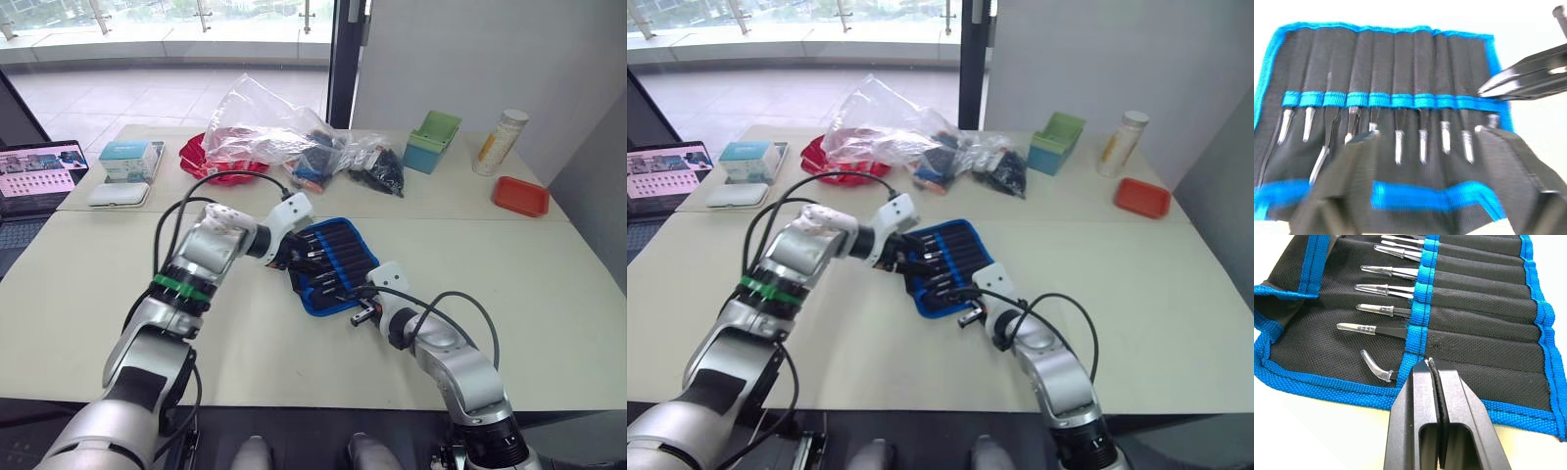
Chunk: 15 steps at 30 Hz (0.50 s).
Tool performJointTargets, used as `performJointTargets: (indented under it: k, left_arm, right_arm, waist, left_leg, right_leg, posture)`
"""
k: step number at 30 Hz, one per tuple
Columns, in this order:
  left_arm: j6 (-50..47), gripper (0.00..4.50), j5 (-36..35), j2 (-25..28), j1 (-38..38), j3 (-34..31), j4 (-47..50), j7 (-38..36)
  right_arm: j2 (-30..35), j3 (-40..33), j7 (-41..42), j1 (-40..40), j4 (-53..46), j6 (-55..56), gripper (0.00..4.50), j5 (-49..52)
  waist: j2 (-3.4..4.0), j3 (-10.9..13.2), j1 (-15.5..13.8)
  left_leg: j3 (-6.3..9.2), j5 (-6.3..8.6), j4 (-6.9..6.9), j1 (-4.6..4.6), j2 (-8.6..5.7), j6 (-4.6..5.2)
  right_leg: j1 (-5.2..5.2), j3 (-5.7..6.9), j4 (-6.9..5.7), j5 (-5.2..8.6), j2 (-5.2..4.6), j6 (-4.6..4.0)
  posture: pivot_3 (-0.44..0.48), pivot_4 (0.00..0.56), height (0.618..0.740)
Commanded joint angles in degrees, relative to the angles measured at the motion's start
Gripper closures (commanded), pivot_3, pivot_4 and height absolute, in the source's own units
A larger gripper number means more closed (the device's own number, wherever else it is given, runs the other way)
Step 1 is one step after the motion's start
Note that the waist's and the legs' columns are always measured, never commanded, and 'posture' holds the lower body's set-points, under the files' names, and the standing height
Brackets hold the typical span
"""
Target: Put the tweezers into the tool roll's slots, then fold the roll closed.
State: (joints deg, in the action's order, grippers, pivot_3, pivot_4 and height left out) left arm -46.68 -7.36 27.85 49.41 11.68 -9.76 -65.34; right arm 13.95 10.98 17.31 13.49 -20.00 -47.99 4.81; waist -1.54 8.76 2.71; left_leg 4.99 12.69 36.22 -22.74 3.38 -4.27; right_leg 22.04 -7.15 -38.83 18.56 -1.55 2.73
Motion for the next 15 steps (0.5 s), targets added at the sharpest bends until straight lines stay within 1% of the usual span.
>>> performJointTargets:
  k: [1,2,4,7,9,12,15]
  left_arm:
    - [3.07,0.03,-6.28,2.85,-8.49,-11.26,10.70,2.02]
    - [6.27,0.03,-7.18,3.77,-13.18,-14.76,13.03,2.79]
    - [9.17,0.03,-9.85,5.14,-20.15,-19.19,17.11,2.60]
    - [8.61,0.03,-13.37,6.89,-27.62,-23.14,20.29,2.83]
    - [9.69,0.03,-15.78,6.96,-33.18,-26.75,22.04,3.61]
    - [9.49,0.03,-20.80,5.45,-38.10,-31.57,24.58,5.42]
    - [10.20,0.03,-23.55,5.10,-41.97,-33.93,26.06,6.76]
  right_arm:
    - [0.61,1.12,0.49,-1.72,4.63,-2.22,4.50,-0.11]
    - [0.70,1.07,0.62,-1.52,4.85,-2.15,4.50,-0.13]
    - [1.01,0.91,0.95,-1.34,5.03,-1.95,4.50,-0.08]
    - [1.61,0.84,1.66,-1.10,5.11,-1.54,4.50,-0.16]
    - [1.87,1.04,2.10,-0.73,5.05,-1.17,4.50,-0.14]
    - [2.27,1.22,2.66,-0.58,4.32,-0.16,4.50,-0.05]
    - [2.64,1.18,2.44,-0.87,3.05,1.69,4.50,-0.58]
  waist:
    - [0.00,0.00,0.04]
    - [0.02,-0.01,0.29]
    - [0.01,-0.01,0.34]
    - [-0.06,0.01,-0.27]
    - [-0.07,0.00,-0.37]
    - [-0.09,0.01,-0.40]
    - [-0.10,0.02,-0.22]
  left_leg:
    - [0.00,0.00,0.00,0.05,0.02,0.00]
    - [0.01,0.00,0.00,0.06,0.04,0.00]
    - [-0.03,0.00,-0.08,0.18,0.07,0.00]
    - [-0.03,0.00,-0.05,0.18,0.08,-0.01]
    - [-0.03,0.00,-0.02,0.18,0.06,-0.01]
    - [-0.03,0.00,-0.02,0.17,0.06,-0.01]
    - [-0.03,0.00,-0.04,0.15,0.07,-0.01]
  right_leg:
    - [0.00,0.01,-0.06,0.00,0.00,0.00]
    - [0.01,0.02,-0.07,0.00,0.01,-0.01]
    - [-0.01,0.03,-0.10,0.00,0.00,-0.03]
    - [-0.02,0.05,-0.09,0.00,0.01,-0.04]
    - [-0.09,0.03,-0.02,0.00,-0.02,-0.04]
    - [-0.10,0.05,0.03,0.01,-0.03,-0.05]
    - [-0.07,0.05,0.04,0.01,-0.03,-0.05]
  posture:
    - [0.000,0.150,0.740]
    - [0.000,0.150,0.740]
    - [0.000,0.150,0.740]
    - [0.000,0.150,0.740]
    - [0.000,0.150,0.740]
    - [0.000,0.150,0.740]
    - [0.000,0.150,0.740]
